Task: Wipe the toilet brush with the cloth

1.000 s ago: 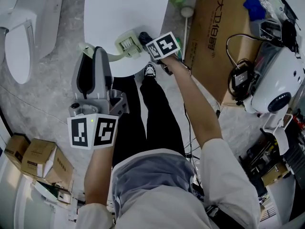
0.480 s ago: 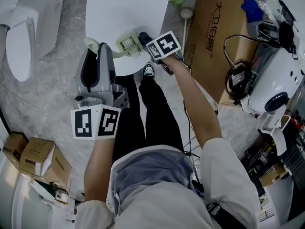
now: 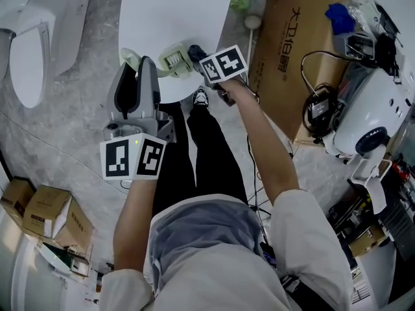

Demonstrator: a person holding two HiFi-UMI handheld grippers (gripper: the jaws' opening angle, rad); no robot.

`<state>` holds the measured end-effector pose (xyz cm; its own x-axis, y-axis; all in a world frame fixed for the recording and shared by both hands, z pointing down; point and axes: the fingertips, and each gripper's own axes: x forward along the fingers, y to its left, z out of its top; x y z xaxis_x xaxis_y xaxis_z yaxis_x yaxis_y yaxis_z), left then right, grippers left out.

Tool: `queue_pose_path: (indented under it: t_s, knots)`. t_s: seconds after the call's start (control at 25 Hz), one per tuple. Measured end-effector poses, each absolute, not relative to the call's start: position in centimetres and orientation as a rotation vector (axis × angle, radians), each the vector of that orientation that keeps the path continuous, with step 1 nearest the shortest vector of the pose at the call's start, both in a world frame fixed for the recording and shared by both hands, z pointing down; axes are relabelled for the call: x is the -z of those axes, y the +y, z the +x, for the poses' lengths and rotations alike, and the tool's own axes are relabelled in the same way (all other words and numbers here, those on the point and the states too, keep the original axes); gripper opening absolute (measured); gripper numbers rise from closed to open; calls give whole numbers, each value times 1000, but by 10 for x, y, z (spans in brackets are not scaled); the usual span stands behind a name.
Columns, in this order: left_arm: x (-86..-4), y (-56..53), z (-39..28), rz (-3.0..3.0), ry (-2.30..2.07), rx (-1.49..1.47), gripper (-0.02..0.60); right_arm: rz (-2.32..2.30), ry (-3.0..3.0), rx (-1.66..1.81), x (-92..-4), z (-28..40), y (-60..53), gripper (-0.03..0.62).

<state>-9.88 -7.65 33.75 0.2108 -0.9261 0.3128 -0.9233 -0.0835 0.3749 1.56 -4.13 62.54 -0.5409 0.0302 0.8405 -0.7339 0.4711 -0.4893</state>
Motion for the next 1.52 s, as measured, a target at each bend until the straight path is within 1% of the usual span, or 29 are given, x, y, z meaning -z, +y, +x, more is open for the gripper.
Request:
queue_pose_path:
  t_s: [0.56,1.0,1.52]
  knots:
    - [-338,-80,-96,2009,-1712,-3,0,659,-1902,-1223,-600,12,-45,83]
    - [-337,-79,-96,2013,-1719,-5,0,644,-1942,-1204,-581,5,-48,83]
    - [-338,-79,-96,2018,-1721,-12,0,565,-2015,-1221,-568,-21,-49,83]
